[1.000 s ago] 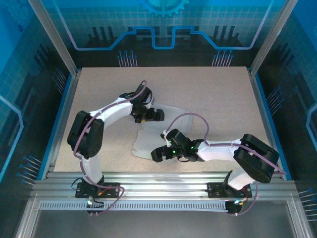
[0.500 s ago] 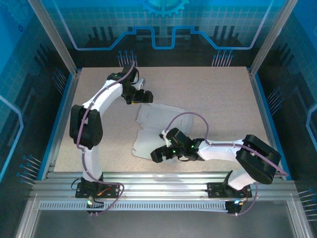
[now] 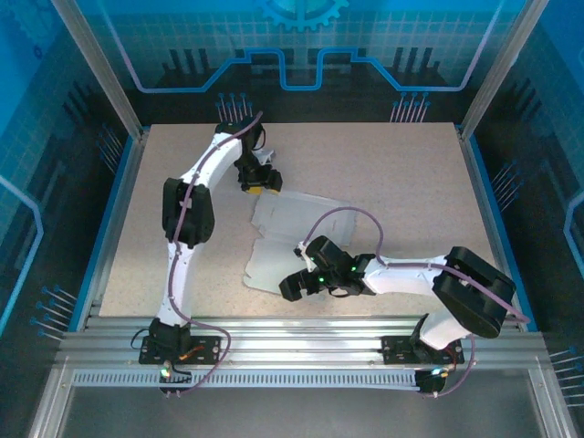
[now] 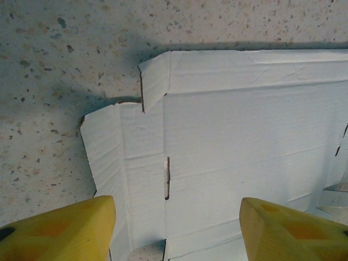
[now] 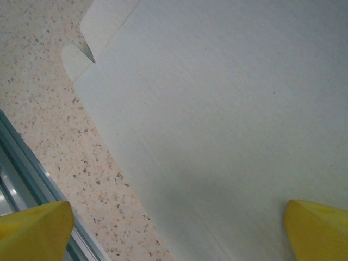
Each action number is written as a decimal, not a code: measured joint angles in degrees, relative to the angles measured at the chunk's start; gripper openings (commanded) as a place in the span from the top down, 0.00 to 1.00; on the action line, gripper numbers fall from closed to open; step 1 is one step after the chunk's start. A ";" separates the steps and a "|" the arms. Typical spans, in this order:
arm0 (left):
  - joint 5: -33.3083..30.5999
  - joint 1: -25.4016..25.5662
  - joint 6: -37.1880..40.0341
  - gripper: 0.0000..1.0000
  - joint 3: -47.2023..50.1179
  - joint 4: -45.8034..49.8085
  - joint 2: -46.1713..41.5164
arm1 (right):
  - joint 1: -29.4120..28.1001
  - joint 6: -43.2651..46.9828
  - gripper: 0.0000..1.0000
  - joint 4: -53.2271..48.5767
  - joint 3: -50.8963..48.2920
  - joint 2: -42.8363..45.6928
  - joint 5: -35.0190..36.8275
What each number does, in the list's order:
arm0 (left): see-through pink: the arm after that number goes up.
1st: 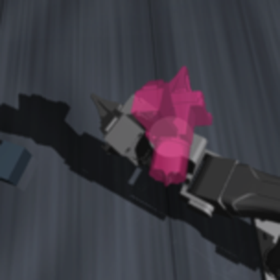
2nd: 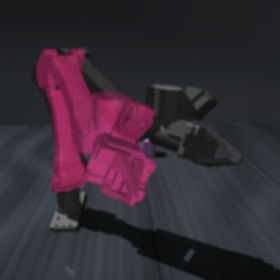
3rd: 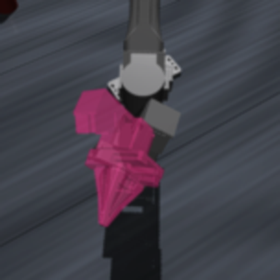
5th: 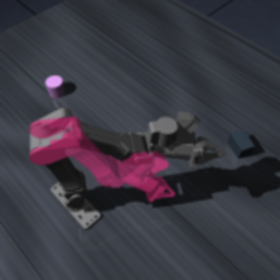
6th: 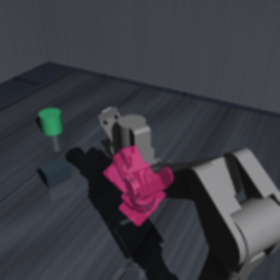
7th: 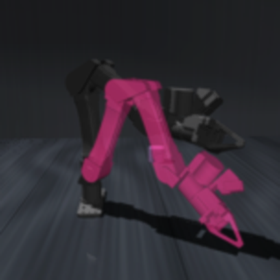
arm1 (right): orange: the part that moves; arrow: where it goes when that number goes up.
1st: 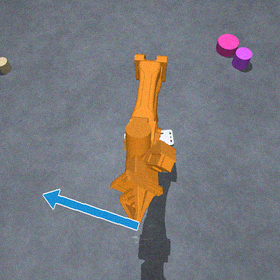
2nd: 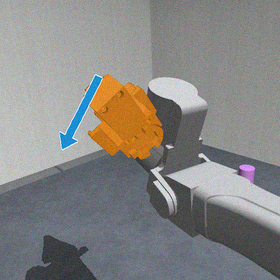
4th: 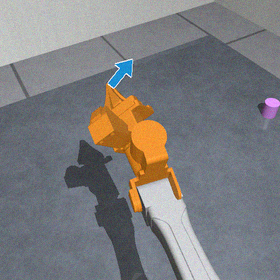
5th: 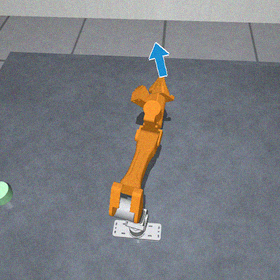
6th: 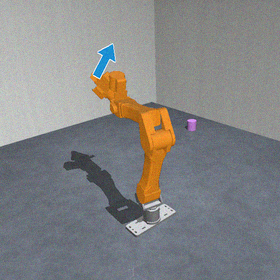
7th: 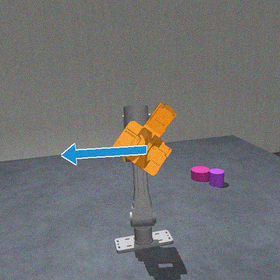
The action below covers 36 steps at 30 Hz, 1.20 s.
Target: Fold the paper box
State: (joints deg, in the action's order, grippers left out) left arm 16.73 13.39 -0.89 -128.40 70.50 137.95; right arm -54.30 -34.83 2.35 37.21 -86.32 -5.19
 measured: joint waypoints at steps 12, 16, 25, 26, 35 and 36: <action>-4.02 -0.83 -0.20 0.48 -1.05 2.62 3.48 | 0.00 -0.04 0.00 -0.44 0.72 -1.07 0.15; -4.98 -1.25 -0.20 0.49 -1.66 2.73 4.90 | 0.00 -0.07 0.00 -0.50 1.07 -1.46 0.17; -4.44 -2.56 0.11 0.63 -2.12 3.13 6.69 | 0.00 -0.07 0.00 -0.61 2.14 -2.78 0.20; -4.13 -2.69 0.31 0.64 -2.40 3.32 6.95 | 0.00 -0.07 0.00 -0.59 2.34 -2.95 0.20; 0.39 -3.26 1.22 0.84 -5.03 4.26 9.46 | -0.02 -0.11 0.00 -0.15 3.15 -4.04 0.20; 0.92 -3.30 1.20 0.88 -5.03 4.31 9.49 | 0.00 -0.17 0.00 -0.15 3.34 -4.31 0.20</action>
State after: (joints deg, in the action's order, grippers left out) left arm 17.65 10.09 0.32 -133.43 74.81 147.44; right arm -54.30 -35.00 2.20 40.56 -90.63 -4.99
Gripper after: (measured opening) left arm 0.170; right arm 0.999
